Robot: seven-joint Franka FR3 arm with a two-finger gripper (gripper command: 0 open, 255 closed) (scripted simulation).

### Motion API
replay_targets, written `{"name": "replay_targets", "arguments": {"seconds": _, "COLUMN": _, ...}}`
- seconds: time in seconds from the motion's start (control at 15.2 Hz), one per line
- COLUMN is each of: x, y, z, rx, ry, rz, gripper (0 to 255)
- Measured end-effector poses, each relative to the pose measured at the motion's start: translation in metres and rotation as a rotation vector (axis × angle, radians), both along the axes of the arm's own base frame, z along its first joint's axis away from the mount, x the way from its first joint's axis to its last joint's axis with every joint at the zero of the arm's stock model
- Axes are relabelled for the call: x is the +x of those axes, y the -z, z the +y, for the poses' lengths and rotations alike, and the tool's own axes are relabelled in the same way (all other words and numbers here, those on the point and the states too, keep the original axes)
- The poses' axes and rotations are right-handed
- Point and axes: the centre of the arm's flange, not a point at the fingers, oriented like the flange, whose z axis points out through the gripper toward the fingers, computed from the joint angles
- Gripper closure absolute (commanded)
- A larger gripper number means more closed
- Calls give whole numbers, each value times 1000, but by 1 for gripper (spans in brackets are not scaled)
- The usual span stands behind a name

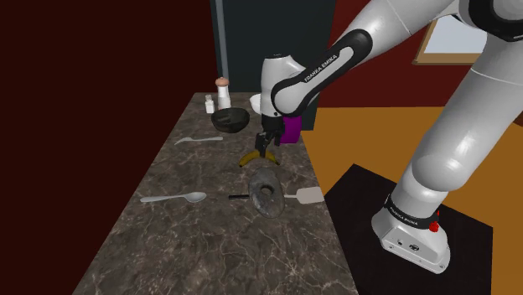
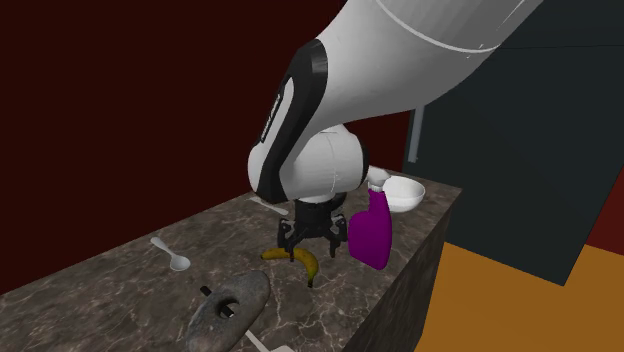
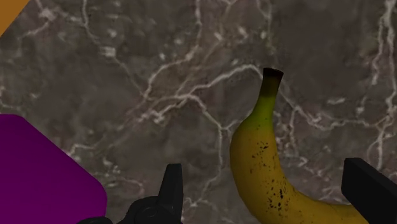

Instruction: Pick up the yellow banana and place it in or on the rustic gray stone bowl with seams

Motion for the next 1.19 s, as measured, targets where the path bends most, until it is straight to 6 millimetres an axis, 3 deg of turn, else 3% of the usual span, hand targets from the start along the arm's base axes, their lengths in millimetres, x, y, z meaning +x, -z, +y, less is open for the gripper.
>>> {"name": "replay_targets", "arguments": {"seconds": 0.2, "x": 1, "y": 14, "z": 0, "rx": 0, "ry": 0, "rz": 0, "gripper": 0}}
{"name": "replay_targets", "arguments": {"seconds": 0.53, "x": 1, "y": 15, "z": 0, "rx": 0, "ry": 0, "rz": -1, "gripper": 0}}
{"name": "replay_targets", "arguments": {"seconds": 0.59, "x": 1, "y": 15, "z": 0, "rx": 0, "ry": 0, "rz": -1, "gripper": 255}}
{"name": "replay_targets", "arguments": {"seconds": 1.19, "x": 1, "y": 15, "z": 0, "rx": 0, "ry": 0, "rz": -1, "gripper": 255}}
